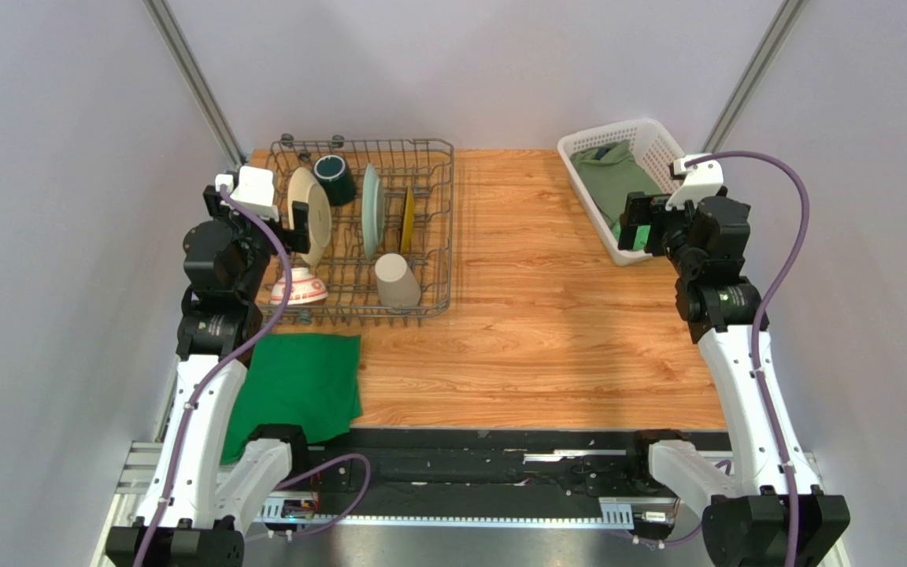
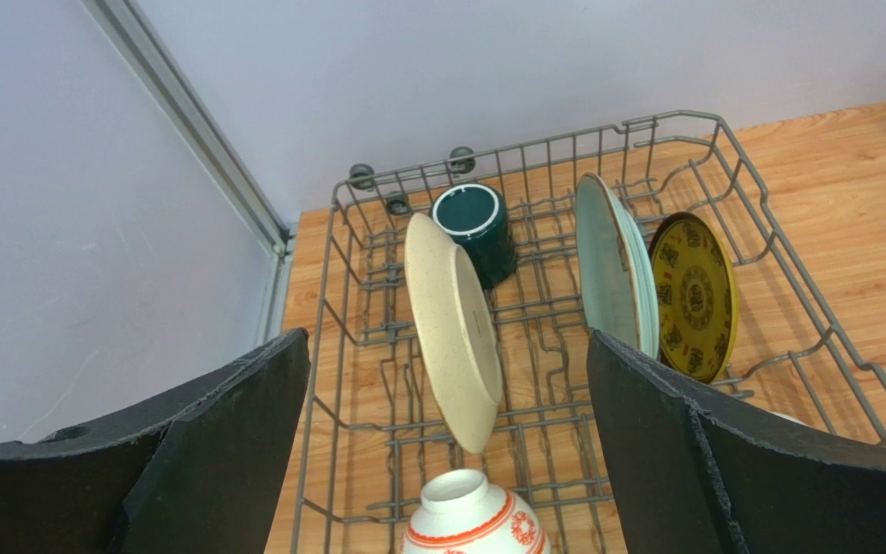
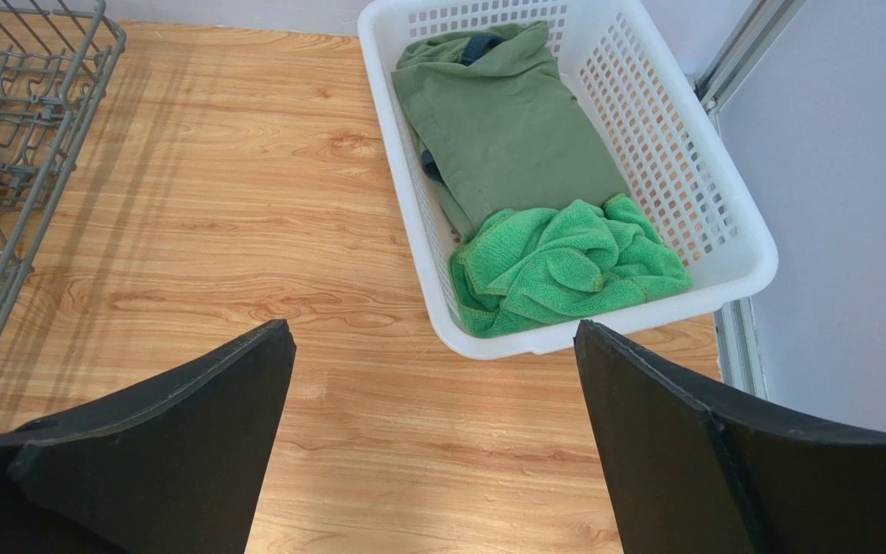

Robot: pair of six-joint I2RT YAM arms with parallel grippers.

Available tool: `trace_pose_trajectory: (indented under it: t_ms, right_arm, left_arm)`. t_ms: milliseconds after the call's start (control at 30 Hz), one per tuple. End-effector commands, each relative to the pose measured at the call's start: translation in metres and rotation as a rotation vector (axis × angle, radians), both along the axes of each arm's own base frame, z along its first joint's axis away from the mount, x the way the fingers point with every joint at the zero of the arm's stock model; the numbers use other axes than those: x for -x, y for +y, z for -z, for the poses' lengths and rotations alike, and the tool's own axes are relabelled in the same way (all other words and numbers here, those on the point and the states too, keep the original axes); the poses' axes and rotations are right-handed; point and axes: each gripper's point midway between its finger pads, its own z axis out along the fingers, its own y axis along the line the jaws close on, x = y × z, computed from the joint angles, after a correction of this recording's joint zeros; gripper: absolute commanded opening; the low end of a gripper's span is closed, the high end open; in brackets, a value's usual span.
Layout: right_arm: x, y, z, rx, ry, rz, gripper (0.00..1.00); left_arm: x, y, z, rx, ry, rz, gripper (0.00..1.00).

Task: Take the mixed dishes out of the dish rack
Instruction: Pick up the plate from the dish rack.

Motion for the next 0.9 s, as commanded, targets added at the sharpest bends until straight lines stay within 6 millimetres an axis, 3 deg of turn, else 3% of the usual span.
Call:
trace_pose_trajectory:
  t_ms: [0, 267, 433, 500, 700, 767, 800, 867]
  right_arm:
    - [0.003, -0.001, -0.034, 0.003, -0.090, 0.002, 0.99]
    - [0.001, 0.000, -0.029, 0.011, -0.069, -0.007, 0.99]
    - [0.003, 0.005, -0.029, 0.007, -0.069, -0.032, 0.99]
    - [0.004, 0.009, -0.027, 0.001, -0.066, -0.056, 0.99]
    - [0.006, 0.015, -0.025, 0.004, -0.055, -0.096, 0.99]
    - [0.005, 0.016, -0.023, 0.006, -0.048, -0.104, 0.99]
    - [0.005, 0.017, -0.022, 0.006, -0.043, -0.109, 0.99]
    - [0.004, 0.019, -0.020, 0.007, -0.038, -0.122, 0.99]
  left_arm:
    - [0.001, 0.008, -0.024, -0.024, -0.062, -0.034, 0.97]
    - [0.002, 0.011, -0.029, 0.013, -0.069, -0.057, 0.95]
    - [-0.007, 0.033, -0.031, 0.018, -0.027, -0.190, 0.94]
    - [-0.013, 0.034, -0.029, -0.008, -0.007, -0.189, 0.93]
    - [-0.031, 0.028, -0.020, -0.054, 0.093, -0.140, 0.92]
    - [-0.036, 0.024, -0.002, -0.055, 0.175, -0.116, 0.92]
    - [-0.038, 0.022, -0.007, -0.047, 0.184, -0.103, 0.92]
    - [-0.045, 0.018, 0.013, -0.018, 0.275, -0.089, 0.91]
